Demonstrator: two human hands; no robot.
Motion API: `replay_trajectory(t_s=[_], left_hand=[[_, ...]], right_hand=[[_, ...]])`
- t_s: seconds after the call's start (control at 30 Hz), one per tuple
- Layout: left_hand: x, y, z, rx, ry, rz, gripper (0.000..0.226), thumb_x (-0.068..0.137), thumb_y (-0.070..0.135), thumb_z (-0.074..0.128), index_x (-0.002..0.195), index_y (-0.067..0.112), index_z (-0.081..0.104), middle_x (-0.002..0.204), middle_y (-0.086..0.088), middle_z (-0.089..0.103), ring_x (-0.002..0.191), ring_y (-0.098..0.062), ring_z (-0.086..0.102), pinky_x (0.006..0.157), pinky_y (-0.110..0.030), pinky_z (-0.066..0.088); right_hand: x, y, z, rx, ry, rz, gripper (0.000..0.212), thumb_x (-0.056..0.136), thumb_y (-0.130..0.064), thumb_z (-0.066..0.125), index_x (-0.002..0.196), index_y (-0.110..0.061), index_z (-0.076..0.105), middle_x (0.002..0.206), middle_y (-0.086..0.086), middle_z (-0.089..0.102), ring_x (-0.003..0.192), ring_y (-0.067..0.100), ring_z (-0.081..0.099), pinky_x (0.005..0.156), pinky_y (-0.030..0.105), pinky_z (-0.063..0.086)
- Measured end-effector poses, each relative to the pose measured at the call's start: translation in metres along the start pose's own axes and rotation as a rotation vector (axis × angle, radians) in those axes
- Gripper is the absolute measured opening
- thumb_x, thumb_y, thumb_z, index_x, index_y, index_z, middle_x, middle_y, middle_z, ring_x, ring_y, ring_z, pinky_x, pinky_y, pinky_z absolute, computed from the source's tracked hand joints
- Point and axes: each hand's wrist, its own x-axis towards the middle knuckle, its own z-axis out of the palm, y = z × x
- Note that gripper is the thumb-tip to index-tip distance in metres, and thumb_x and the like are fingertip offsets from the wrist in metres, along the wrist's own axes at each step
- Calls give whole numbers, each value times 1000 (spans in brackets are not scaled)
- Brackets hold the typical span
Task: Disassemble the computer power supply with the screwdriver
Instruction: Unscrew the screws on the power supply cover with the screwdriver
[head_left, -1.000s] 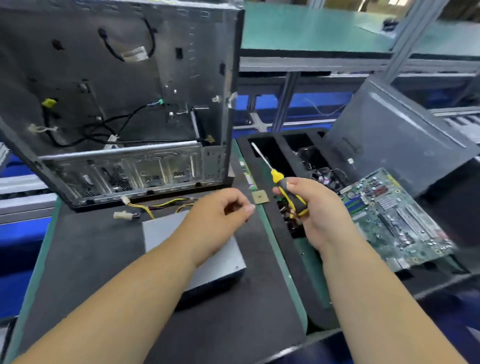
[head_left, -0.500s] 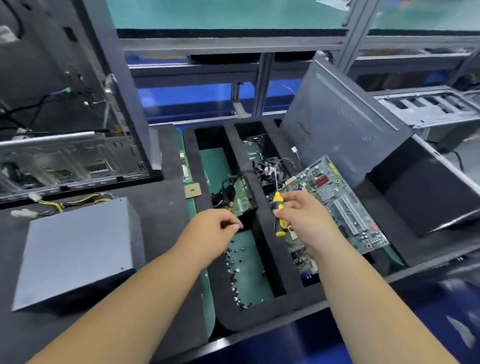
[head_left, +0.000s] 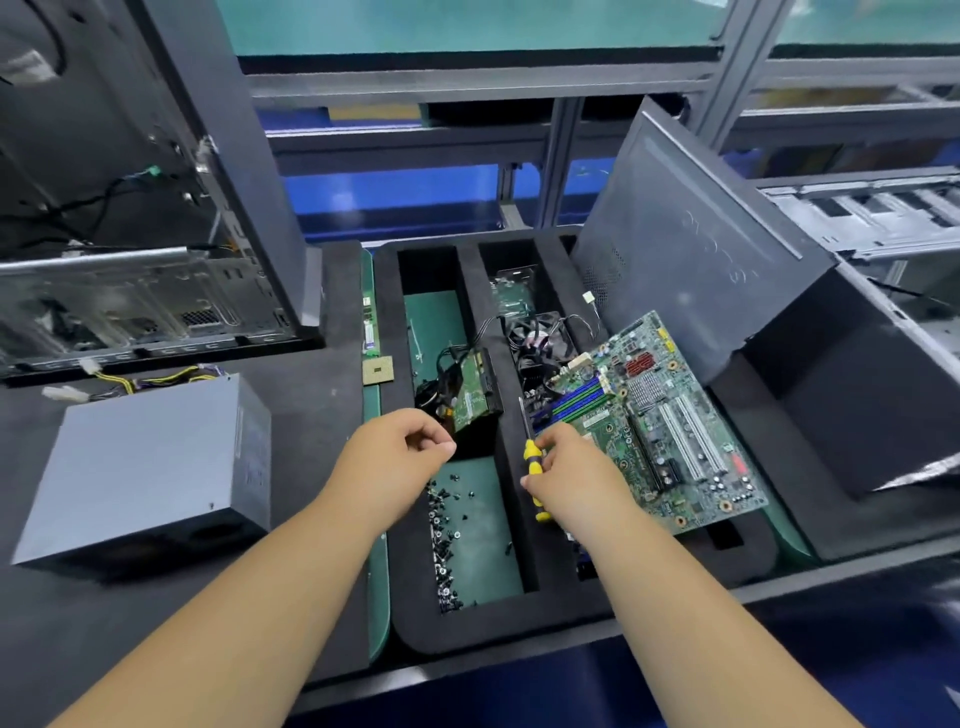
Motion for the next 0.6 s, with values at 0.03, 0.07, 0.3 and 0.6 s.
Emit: replay_trajectory(t_s=[0.03,0.07,0.3,0.6], left_hand=[[-1,0,-1,-8,0,-1,12,85,24,70,74,30,70,62,18,59,54,2,47,58,-20,40],[-3,0,-2,-14,1,-1,13,86,25,70,74,30,70,63,18,59,55,3,47,58,-19,40],[-8,0,-11,-3,34,23,14,89,24,67,78,32,70,73,13,62,60,4,50,59,-15,38],[-11,-10,-42,-75,59,70,16,89,21,66,80,34,70,68,26,60,59,2,48,60,-10,39]], right_hand=[[0,0,1,-46,1,-6,31,88,-26,68,112,-25,49,97,-1,61,88,24,64,77,42,56],[1,0,1,-81,-1,-12,31,88,-26,67,112,-25,48,98,-1,61,88,24,63,77,40,55],[3,1,8,-139,-11,-9,33,89,-25,68,117,-21,50,114,2,48,88,25,60,79,40,54],[3,-6,6,-180,-2,34,45,87,-44,69,119,-21,45,118,3,47,87,22,58,72,35,48]])
